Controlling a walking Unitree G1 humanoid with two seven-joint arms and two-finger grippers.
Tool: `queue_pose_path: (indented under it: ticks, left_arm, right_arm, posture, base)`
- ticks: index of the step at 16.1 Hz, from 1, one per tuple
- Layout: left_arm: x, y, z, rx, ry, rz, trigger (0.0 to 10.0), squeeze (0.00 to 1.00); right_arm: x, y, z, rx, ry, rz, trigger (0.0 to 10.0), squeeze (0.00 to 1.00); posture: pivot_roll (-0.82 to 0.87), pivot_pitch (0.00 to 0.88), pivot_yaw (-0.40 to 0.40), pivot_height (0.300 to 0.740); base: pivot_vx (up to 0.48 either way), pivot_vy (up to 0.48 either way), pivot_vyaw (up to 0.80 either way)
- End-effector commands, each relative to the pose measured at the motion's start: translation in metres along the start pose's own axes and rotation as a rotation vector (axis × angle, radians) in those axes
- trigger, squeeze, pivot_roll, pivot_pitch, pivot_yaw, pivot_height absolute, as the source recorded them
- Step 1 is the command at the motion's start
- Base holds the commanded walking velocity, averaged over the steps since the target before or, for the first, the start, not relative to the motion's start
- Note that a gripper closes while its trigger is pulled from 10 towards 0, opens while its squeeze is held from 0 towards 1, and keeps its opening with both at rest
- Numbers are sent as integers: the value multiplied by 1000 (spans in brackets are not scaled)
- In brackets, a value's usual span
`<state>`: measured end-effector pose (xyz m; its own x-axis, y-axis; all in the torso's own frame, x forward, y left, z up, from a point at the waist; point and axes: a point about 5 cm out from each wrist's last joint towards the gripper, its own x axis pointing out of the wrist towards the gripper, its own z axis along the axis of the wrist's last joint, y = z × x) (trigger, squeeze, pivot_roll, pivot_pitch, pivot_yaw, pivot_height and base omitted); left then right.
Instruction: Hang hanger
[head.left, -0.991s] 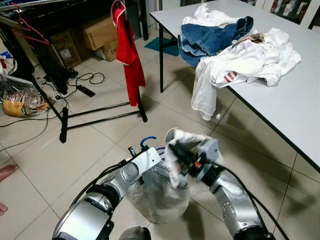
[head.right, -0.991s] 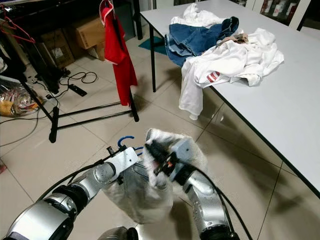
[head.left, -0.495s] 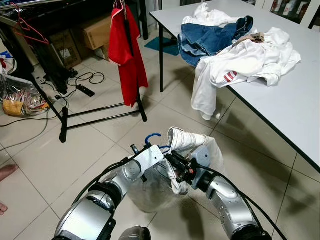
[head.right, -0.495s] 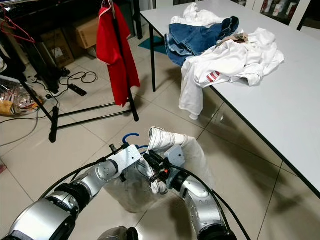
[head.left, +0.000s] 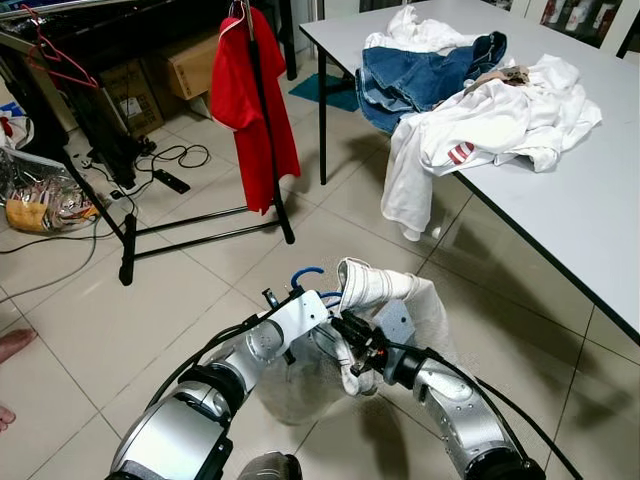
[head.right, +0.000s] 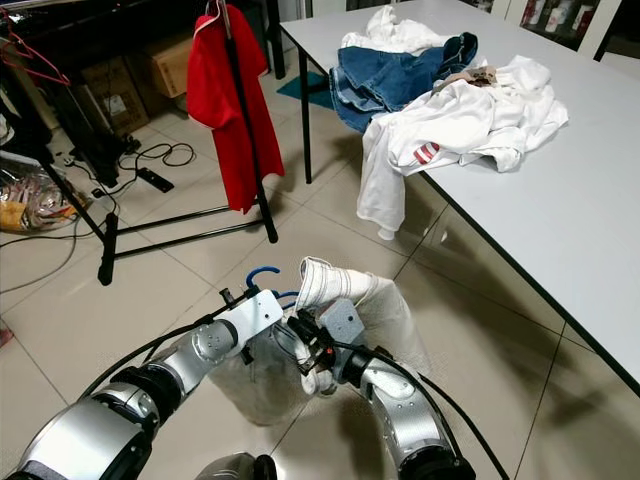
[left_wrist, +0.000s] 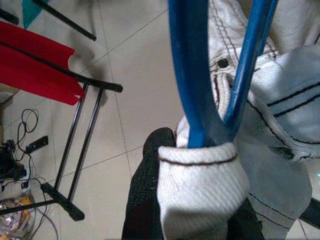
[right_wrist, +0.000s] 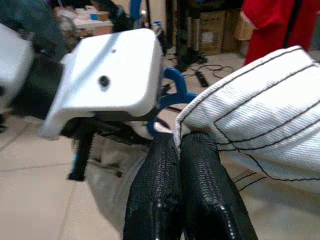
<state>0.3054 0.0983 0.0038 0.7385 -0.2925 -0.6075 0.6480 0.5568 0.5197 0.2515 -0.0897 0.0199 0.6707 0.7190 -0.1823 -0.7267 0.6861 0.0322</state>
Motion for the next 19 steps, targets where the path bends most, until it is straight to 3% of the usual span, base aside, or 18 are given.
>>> queue_pose_path:
  ticks: [1, 2, 3, 4, 9, 10, 12, 13, 14, 18, 19]
  left_arm:
    - [1, 6, 16, -9, -73, 17, 10000, 0]
    - [1, 4, 15, -12, -73, 12, 10000, 0]
    - [1, 4, 15, -13, -73, 11, 10000, 0]
    - [1, 2, 13, -22, -72, 13, 10000, 0]
    - [-1, 1, 5, -49, -71, 53, 10000, 0]
    - [-1, 1, 4, -55, -72, 65, 10000, 0]
    - [-2, 1, 2, -62, -73, 88, 10000, 0]
    - [-2, 1, 2, -62, -73, 99, 10000, 0]
    - [-2, 4, 1, -58, -71, 119, 10000, 0]
    - [-3, 11, 0, -55, -64, 166, 10000, 0]
    - [-3, 12, 0, -54, -63, 173, 10000, 0]
  right_arm:
    - [6, 2, 3, -27, -6, 5, 0, 0]
    - [6, -2, 6, -26, -25, -23, 2824, 0]
    - [6, -3, 8, -25, -34, -34, 3725, 0]
    - [6, -6, 11, -35, -58, -53, 10000, 0]
    - [0, -10, 16, -77, -110, -97, 10000, 0]
    - [-1, -11, 18, -78, -131, -109, 10000, 1000]
    - [-2, -13, 19, -82, -138, -116, 10000, 1000]
    - [-3, -13, 20, -84, -142, -116, 10000, 220]
    - [-4, -14, 20, -85, -150, -117, 10000, 0]
    - [-9, -20, 25, -92, -198, -162, 10000, 0]
    - [-11, -22, 29, -105, -221, -181, 10000, 396]
  posture:
    - [-33, 0, 108, 740]
    - [-33, 0, 108, 740]
    - [-31, 0, 108, 740]
    - [-31, 0, 108, 740]
    - [-30, 0, 106, 740]
    - [-30, 0, 106, 740]
    - [-31, 0, 104, 740]
    - [-31, 0, 103, 740]
    - [-31, 0, 103, 740]
    - [-34, 0, 102, 740]
    - [-34, 0, 102, 740]
  base:
    - [0, 0, 0]
    - [0, 0, 0]
    - [0, 0, 0]
    - [0, 0, 0]
    - [0, 0, 0]
    - [0, 0, 0]
    - [0, 0, 0]
    - [0, 0, 0]
    - [0, 0, 0]
    - [0, 0, 0]
    - [0, 0, 0]
